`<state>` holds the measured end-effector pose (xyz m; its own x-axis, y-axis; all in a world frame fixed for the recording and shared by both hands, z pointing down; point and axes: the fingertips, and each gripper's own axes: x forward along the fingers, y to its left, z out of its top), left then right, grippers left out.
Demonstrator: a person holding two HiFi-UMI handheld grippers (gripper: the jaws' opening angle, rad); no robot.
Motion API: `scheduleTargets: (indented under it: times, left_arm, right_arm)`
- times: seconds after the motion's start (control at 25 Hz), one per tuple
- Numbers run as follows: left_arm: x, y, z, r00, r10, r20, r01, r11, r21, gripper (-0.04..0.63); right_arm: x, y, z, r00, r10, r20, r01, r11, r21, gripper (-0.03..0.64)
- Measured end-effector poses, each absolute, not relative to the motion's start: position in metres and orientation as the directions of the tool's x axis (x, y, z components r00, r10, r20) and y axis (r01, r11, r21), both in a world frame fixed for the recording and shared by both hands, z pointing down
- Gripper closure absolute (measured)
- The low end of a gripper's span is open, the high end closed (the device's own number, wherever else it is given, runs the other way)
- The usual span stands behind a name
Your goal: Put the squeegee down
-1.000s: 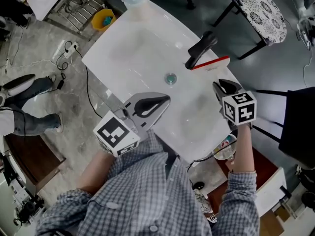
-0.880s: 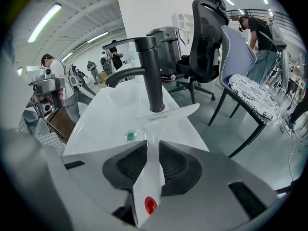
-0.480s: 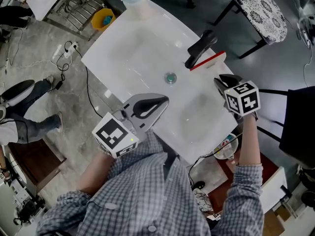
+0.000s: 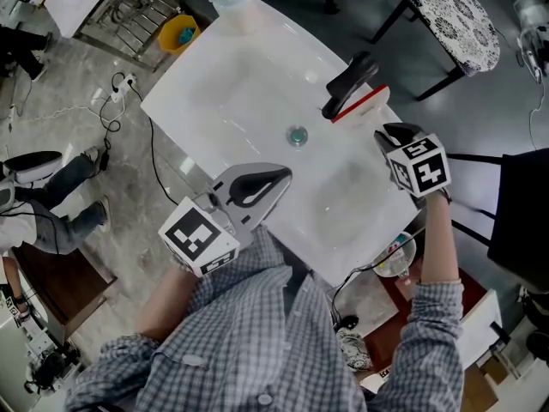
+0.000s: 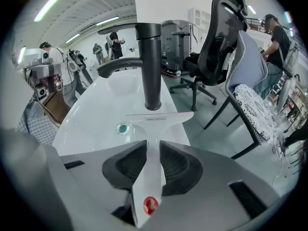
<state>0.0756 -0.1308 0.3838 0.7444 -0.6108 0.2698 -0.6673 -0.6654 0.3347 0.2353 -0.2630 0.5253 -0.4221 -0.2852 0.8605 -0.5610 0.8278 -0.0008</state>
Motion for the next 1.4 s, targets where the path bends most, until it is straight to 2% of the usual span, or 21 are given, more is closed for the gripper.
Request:
scheduleTargets:
  times: [0.2,0.36,0.76,0.92,1.04,1.24,1.4]
  left_arm:
    - [0.077,-0.132,0.383,0.748,-0.609,0.265,-0.663,-0.669,0.337,0.588]
    - [0.077,-0.133,0.382,0.752,-0.604,0.262,-0.658,-0.673,0.338,0.588]
    - [0.071,-0.134,0.383,0.764,-0.588,0.265,-0.645,-0.687,0.335,0.588]
    - [0.073,-0.136,0.376,0.778,-0.576,0.25,-0.628,-0.707,0.325,0.588]
    - [0.074,-0.136,0.372,0.79,-0.564,0.239,-0.613,-0.725,0.316,0.588]
    - [0.072,-0.135,0.363,0.808,-0.547,0.22,-0.589,-0.75,0.3,0.588]
    - [0.072,-0.138,0.354,0.814,-0.544,0.204,-0.581,-0.762,0.287,0.588]
  right_arm:
    - [0.236,-0.264,0.526,-0.395,-0.321,0.861,-0.561,0.826,0.05,0.535]
    - [0.238,-0.262,0.532,-0.369,-0.331,0.869,-0.565,0.822,0.073,0.497]
    - [0.259,-0.254,0.522,-0.339,-0.422,0.841,-0.659,0.744,0.108,0.479]
    - [0.265,-0.246,0.499,-0.349,-0.497,0.794,-0.711,0.693,0.121,0.479]
    - [0.267,-0.241,0.472,-0.342,-0.612,0.713,-0.77,0.618,0.161,0.479]
    - [0.263,-0.225,0.426,-0.315,-0.752,0.579,-0.865,0.479,0.152,0.573]
    - [0.261,-0.204,0.397,-0.305,-0.807,0.506,-0.906,0.409,0.107,0.594]
